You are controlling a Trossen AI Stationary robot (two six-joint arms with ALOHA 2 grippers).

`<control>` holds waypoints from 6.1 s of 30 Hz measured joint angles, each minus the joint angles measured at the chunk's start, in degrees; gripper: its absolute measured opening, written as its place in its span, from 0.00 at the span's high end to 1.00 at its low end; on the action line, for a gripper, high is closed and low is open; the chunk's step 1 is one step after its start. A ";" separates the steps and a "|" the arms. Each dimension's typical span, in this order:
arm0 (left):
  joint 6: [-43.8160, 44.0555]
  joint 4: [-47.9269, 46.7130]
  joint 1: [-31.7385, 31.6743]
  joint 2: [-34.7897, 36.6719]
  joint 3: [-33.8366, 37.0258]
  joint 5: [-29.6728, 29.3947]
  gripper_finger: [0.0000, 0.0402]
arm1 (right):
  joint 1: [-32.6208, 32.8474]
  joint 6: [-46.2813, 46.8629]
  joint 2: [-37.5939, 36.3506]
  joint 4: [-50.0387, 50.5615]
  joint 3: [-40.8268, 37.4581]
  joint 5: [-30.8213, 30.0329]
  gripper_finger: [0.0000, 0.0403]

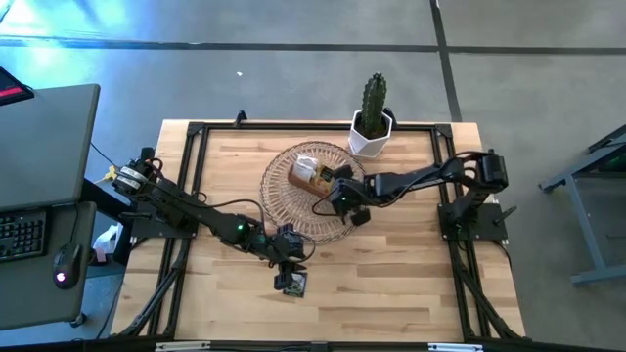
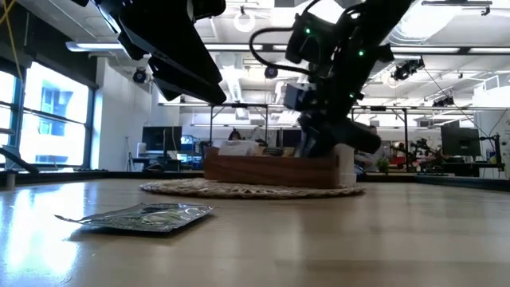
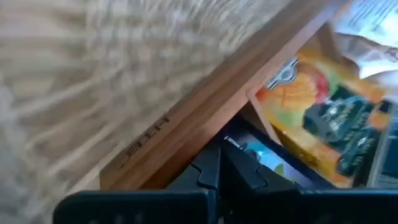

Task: Pick & Place Tea
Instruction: Put the purple tea pack into the right section of the wooden organizer

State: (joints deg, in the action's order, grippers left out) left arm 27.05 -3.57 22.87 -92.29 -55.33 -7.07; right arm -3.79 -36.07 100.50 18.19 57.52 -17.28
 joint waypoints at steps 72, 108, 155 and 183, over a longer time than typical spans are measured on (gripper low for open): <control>10.72 -2.24 4.57 -11.85 -0.02 -2.44 0.64 | 29.78 39.27 20.62 -20.39 14.49 14.25 1.00; 30.80 2.64 -0.02 -11.91 -0.17 12.82 0.64 | 33.23 42.10 20.62 -15.87 14.42 1.40 1.00; 23.10 0.42 -3.31 -11.82 -0.20 6.61 0.97 | 33.38 49.13 20.89 -16.94 14.21 -8.11 1.00; -31.57 -33.67 -13.92 -10.20 -25.81 -5.40 1.00 | 35.65 69.92 -2.46 28.13 14.29 -7.42 0.80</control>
State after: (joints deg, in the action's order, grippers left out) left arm -4.52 -37.25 8.96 -102.49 -81.14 -12.47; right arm 31.85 33.84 98.04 46.33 71.81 -24.69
